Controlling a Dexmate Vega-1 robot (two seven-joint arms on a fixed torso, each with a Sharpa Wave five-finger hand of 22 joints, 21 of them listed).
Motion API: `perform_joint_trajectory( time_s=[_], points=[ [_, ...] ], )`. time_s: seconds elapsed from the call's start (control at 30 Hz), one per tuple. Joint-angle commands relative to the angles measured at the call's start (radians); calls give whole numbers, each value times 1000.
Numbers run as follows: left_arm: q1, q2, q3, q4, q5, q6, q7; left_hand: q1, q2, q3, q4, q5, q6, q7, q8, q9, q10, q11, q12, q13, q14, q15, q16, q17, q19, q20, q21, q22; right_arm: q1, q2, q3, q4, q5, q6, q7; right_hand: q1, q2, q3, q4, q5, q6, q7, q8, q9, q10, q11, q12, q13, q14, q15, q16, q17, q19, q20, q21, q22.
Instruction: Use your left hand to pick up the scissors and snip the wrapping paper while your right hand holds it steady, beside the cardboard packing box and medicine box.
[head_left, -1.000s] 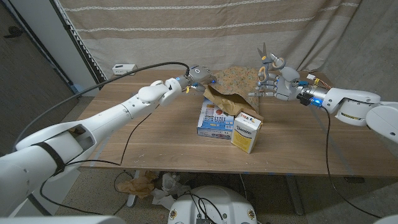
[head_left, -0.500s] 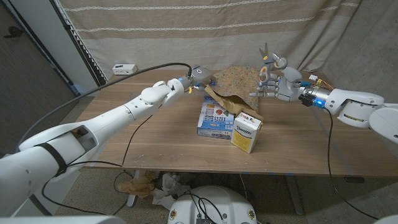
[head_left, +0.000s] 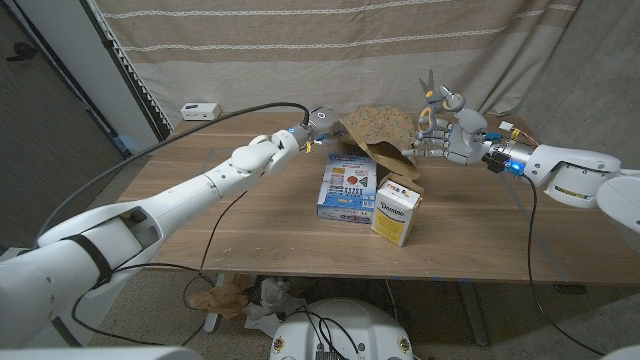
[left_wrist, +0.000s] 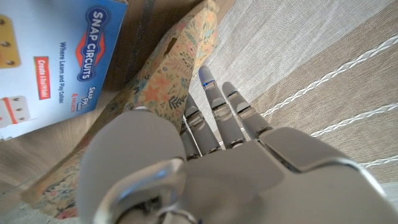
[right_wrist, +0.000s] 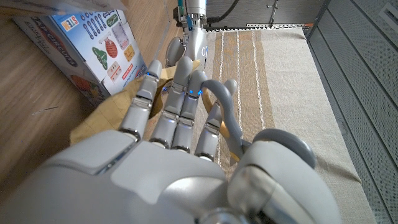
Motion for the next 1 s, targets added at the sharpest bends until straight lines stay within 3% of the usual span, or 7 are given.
perform_joint_trajectory(
  time_s=[0.03, 0.33, 0.5, 1.0],
  points=[
    [40, -11, -32, -24, -49, 74, 27, -30, 4, 56, 1, -3, 17, 3, 24, 21, 32, -3, 15, 15, 35, -125, 9, 5, 12, -44, 12, 3, -8, 10, 2, 0, -6, -1, -1, -30, -32, -28, 22, -5, -149, 215, -4, 6, 33, -20, 611, 23, 6, -82, 1, 5, 5, 2, -6, -1],
    [81, -19, -66, -1, -104, 81, 189, -46, -6, 102, -22, -12, 64, 7, 52, 25, 52, -1, 10, 10, 57, -126, 7, 4, 33, -50, 24, 3, -4, 9, -12, 5, 0, -7, 3, -28, -32, -27, 20, -6, -146, 215, -13, 13, 33, -21, 611, 26, 8, -80, -1, 6, 6, 3, -5, -1],
    [88, -23, -68, 26, -124, 64, 264, -62, -12, 123, -34, -17, 52, 7, 47, 19, 56, -1, 4, 6, 63, -126, 0, -2, 37, -49, 30, 5, -2, 3, -19, 9, 0, -11, 13, -27, -30, -26, 19, -6, -145, 216, -15, 14, 32, -19, 611, 28, 11, -82, -1, 7, 6, 3, -6, -1],
    [67, -34, -34, 53, -123, 83, 254, -79, -11, 137, -39, -16, 45, 6, 46, 21, 43, -1, -4, 4, 48, -127, -8, -8, 37, -55, 34, 6, -8, -38, 7, -13, 16, -60, 31, -28, -31, -27, 18, -8, -136, 215, -31, 15, 39, -22, 610, 28, 16, -82, -3, 7, 14, 4, -4, -1]
  ],
)
